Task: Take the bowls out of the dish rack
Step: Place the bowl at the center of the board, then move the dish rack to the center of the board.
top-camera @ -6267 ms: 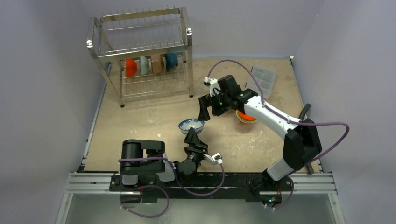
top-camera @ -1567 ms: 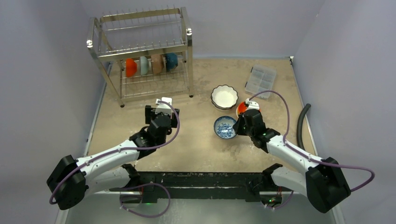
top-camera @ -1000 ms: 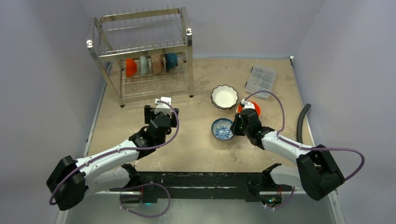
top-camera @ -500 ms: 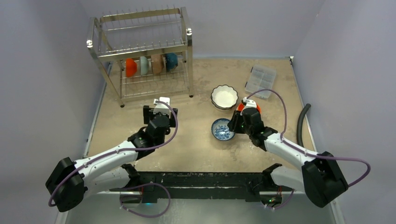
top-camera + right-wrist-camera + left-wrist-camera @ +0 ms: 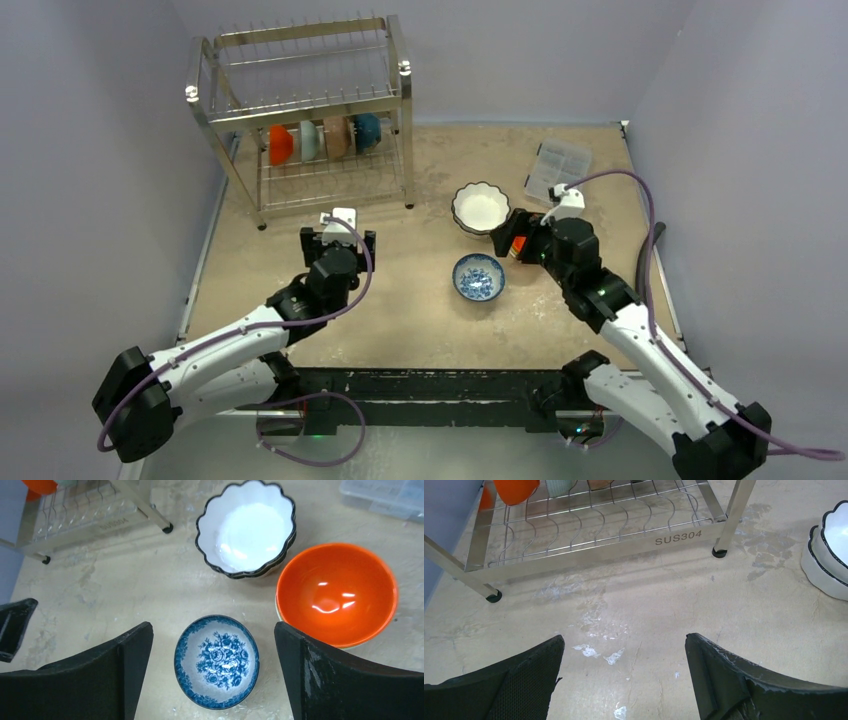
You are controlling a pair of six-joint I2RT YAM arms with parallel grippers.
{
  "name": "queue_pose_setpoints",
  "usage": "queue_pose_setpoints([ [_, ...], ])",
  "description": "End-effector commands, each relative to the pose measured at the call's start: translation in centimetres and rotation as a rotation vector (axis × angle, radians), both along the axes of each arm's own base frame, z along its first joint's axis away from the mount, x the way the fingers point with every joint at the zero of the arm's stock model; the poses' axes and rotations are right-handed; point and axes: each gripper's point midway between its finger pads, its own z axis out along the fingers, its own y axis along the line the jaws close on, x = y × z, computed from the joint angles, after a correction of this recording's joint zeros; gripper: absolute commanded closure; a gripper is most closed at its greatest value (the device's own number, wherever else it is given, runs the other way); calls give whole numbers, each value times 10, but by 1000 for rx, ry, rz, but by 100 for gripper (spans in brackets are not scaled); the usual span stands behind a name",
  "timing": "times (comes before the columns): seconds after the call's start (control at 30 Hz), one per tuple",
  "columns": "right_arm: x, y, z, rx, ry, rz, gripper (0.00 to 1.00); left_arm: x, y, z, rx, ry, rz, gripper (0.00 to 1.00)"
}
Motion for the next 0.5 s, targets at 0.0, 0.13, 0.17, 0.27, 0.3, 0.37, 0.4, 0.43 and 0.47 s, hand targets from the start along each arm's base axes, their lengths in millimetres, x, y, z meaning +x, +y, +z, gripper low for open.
queue_pose_setpoints([
  [0.0,-2,-19,45,-51,-85,-52,4,5,-1,16,-73,-30,22,10],
  [0.13,-7,-35,83,-69,-170,-92,1,10,-2,23,-112,-39,23,9],
  [0.17,-9,-40,92,-74,-194,-108,1,13,-3,25,-127,-39,19,9],
  [0.27,-14,-53,115,-93,-265,-145,1,22,-5,26,-156,-37,16,9],
  [0.3,-16,-58,121,-99,-290,-157,1,26,-6,23,-162,-30,13,9],
  [0.37,-18,-66,131,-120,-334,-181,1,34,-8,22,-189,-24,7,9],
  [0.4,-18,-70,134,-133,-355,-195,1,39,-8,22,-202,-21,4,9],
  [0.43,-18,-74,137,-146,-373,-209,1,43,-8,23,-217,-24,3,9],
  [0.47,-19,-78,137,-161,-387,-220,1,49,-9,24,-236,-24,-2,9],
])
